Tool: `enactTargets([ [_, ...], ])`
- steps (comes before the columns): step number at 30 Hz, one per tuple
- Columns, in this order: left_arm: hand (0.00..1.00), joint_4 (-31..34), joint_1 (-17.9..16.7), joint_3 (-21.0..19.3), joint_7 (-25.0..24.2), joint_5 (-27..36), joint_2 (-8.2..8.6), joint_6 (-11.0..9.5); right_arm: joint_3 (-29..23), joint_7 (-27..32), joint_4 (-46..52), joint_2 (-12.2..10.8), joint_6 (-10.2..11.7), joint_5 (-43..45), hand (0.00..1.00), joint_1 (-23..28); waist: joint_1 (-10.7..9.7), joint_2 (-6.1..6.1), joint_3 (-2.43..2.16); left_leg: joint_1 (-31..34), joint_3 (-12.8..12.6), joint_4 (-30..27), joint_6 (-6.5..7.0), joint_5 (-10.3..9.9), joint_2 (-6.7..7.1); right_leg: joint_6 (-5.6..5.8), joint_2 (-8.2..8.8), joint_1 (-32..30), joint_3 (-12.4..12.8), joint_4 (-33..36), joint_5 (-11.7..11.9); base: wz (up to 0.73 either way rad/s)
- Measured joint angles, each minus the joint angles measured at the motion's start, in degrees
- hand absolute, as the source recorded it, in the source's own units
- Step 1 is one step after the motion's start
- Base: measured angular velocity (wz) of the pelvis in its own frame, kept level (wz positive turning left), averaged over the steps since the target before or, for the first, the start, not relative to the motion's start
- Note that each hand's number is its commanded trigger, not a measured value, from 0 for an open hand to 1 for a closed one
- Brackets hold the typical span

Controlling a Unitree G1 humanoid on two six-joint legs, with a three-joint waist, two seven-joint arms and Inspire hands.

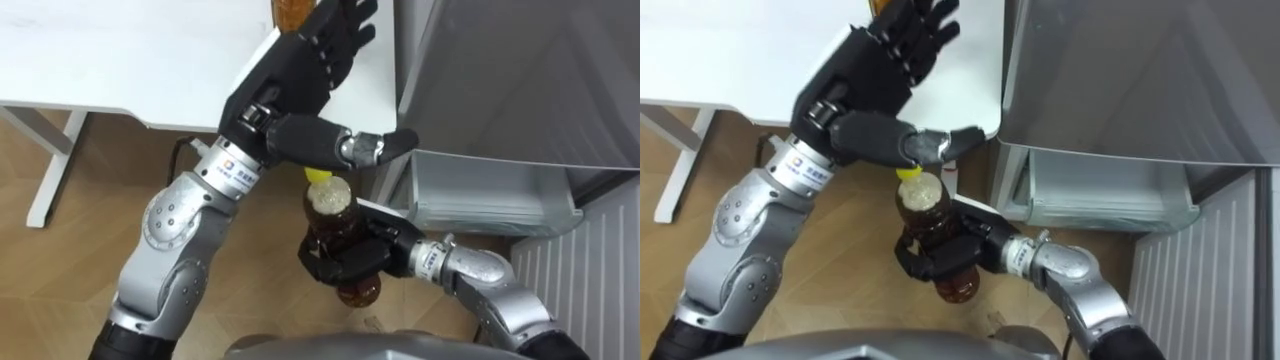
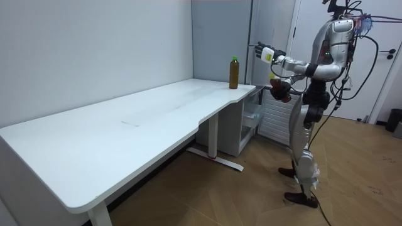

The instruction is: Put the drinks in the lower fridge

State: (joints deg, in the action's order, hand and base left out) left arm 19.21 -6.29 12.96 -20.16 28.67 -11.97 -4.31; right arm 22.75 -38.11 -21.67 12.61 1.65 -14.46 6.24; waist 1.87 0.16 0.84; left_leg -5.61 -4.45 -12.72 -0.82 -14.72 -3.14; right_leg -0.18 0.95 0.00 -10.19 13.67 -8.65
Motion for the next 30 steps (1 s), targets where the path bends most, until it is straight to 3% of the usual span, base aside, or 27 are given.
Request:
enactTargets([
  [7, 0.0, 4.4, 0.1, -4.1, 2.5, 0.0, 0.18, -0.7, -0.7, -0.1, 0.1, 0.7, -0.7, 1.8, 1.0, 1.2, 0.4, 0.0, -0.05, 0.1, -0.2, 0.2, 0.0, 0.0, 0.02, 0.03, -0.11, -0.3, 0.2, 0.1, 0.0, 0.0],
  [10, 0.0, 7.0, 0.3, -6.3, 2.7, -0.1, 0.31, -2.3, -1.7, -0.2, 0.3, 0.7, -0.7, 2.1, 1.0, 1.2, 0.6, 0.11, -0.13, -0.1, -0.1, 0.2, 0.0, 0.0, 0.01, 0.03, -0.09, -0.1, 0.1, 0.1, 0.0, 0.0],
  [12, 0.0, 7.8, 0.7, -8.3, 3.6, 0.0, 0.32, -3.4, -3.1, -0.2, 0.4, 0.7, -0.7, 2.3, 1.0, 1.5, 1.5, 0.15, -0.15, -0.4, -0.1, 0.1, 0.0, 0.0, 0.0, 0.03, -0.07, 0.1, 0.0, 0.1, 0.0, 0.0],
  [20, 0.0, 8.9, 1.1, -15.7, 6.6, -0.1, 1.33, -3.9, -6.7, -1.2, 2.5, 0.2, -0.7, 3.6, 1.0, 2.0, 3.5, 0.1, -0.14, -1.1, 0.0, 0.5, 0.0, 0.0, 0.0, 0.08, -0.04, 1.0, -0.1, -0.1, -0.1, 0.02],
  [25, 0.0, 10.6, 0.9, -21.5, 11.9, -2.0, 2.47, -7.4, -10.5, -2.1, 3.6, -1.8, -0.3, 8.2, 1.0, 4.2, 5.6, 0.51, -0.32, -1.5, 0.0, 0.7, 0.0, 0.0, -0.02, 0.09, -0.15, 1.2, 0.0, -0.1, -0.1, 0.0],
  [30, 0.0, 10.4, 0.1, -26.0, 19.0, -2.2, 2.52, -10.5, -10.8, -2.1, 3.6, -1.5, -0.2, 8.2, 1.0, 6.3, 7.2, 1.2, 0.07, -1.9, 0.3, 0.9, 0.0, 0.0, -0.01, 0.13, -0.02, 1.8, -0.5, -0.2, -0.1, 0.02],
])
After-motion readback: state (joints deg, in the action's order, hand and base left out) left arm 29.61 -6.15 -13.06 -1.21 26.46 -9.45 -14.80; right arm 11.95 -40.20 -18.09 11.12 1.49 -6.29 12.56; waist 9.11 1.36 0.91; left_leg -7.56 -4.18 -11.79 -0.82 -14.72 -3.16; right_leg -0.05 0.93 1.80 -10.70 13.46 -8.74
